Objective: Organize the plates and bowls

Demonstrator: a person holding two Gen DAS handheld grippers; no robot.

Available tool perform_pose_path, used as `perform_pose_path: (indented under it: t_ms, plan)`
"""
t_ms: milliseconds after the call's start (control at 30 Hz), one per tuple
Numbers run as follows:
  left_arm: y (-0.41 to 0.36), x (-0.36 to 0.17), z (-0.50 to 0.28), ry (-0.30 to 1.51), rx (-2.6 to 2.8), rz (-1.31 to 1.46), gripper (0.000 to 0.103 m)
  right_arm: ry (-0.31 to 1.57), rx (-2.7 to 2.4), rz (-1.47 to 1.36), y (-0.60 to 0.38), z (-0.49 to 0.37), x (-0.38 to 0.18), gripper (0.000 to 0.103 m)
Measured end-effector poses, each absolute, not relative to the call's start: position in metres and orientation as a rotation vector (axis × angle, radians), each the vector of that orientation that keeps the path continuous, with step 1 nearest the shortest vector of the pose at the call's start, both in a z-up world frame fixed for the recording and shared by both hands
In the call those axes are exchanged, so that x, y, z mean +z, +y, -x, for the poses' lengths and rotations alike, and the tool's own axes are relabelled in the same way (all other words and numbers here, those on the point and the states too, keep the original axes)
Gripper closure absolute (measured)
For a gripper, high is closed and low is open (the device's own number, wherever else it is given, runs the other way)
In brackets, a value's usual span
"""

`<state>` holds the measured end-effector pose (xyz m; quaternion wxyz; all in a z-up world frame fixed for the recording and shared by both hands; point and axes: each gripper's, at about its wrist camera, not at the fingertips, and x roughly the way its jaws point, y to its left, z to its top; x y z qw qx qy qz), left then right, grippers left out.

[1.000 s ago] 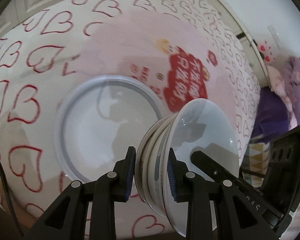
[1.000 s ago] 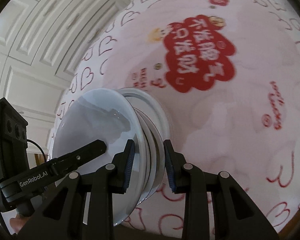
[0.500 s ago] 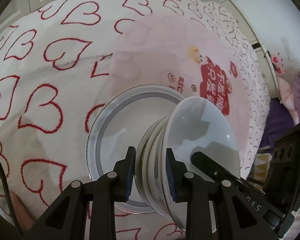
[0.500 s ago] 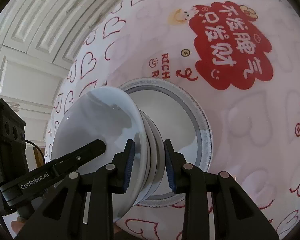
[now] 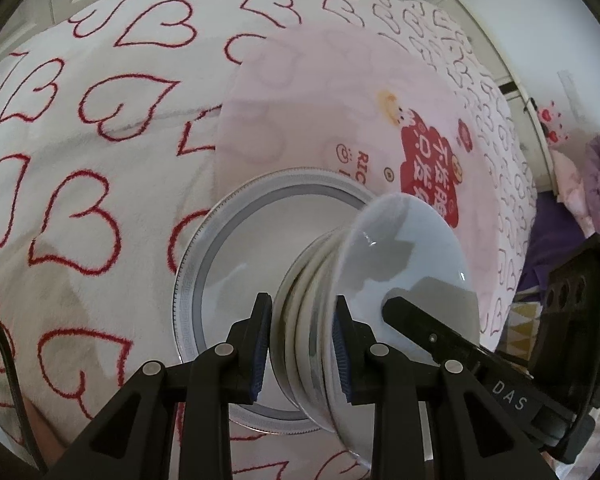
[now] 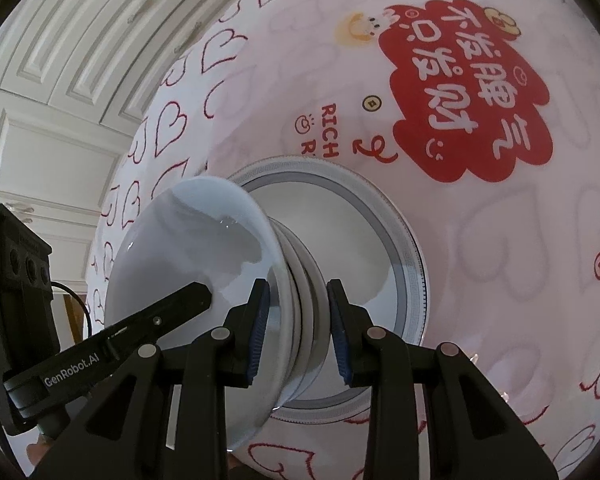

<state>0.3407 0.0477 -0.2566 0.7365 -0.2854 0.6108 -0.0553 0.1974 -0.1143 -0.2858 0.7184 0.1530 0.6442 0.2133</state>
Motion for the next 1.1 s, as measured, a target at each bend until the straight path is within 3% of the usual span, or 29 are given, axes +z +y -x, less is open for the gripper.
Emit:
perform_pose_path:
  t_ms: [100, 133, 167, 200, 333, 400, 633, 867, 1100]
  plan:
    - [0.044, -0.253, -0.339, 1.328, -0.127, 0.594, 0.075, 1.415, 0.472, -0.353, -0.119, -0.195, -0.285, 0.067]
    - [0.042, -0.251, -0.338, 1.320, -0.127, 0.580, 0.071, 1.409, 0.475, -0.360, -0.120, -0.194, -0.284, 0.062]
    - [0.041, -0.248, -0.338, 1.308, -0.129, 0.562, 0.069, 1.403, 0.471, -0.360, -0.121, -0.194, -0.283, 0.048]
    - [0.040, -0.245, -0.337, 1.303, -0.120, 0.540, 0.061, 1.395, 0.465, -0.359, -0.123, -0.193, -0.281, 0.032]
    - [0.043, -0.237, -0.336, 1.289, -0.082, 0.508, 0.024, 1.358, 0.437, -0.409, -0.136, -0.193, -0.277, 0.009]
    - [0.044, -0.234, -0.334, 1.285, -0.066, 0.493, 0.020, 1.350, 0.424, -0.431, -0.142, -0.193, -0.276, 0.000]
    - [0.045, -0.222, -0.325, 1.270, -0.014, 0.437, 0.005, 1.322, 0.401, -0.462, -0.150, -0.187, -0.267, 0.000]
    - [0.054, -0.192, -0.307, 1.197, 0.002, 0.376, 0.004, 1.241, 0.381, -0.465, -0.162, -0.172, -0.233, 0.000]
    - [0.049, -0.120, -0.253, 0.989, 0.021, 0.243, 0.004, 1.090, 0.300, -0.377, -0.180, -0.132, -0.169, 0.000]
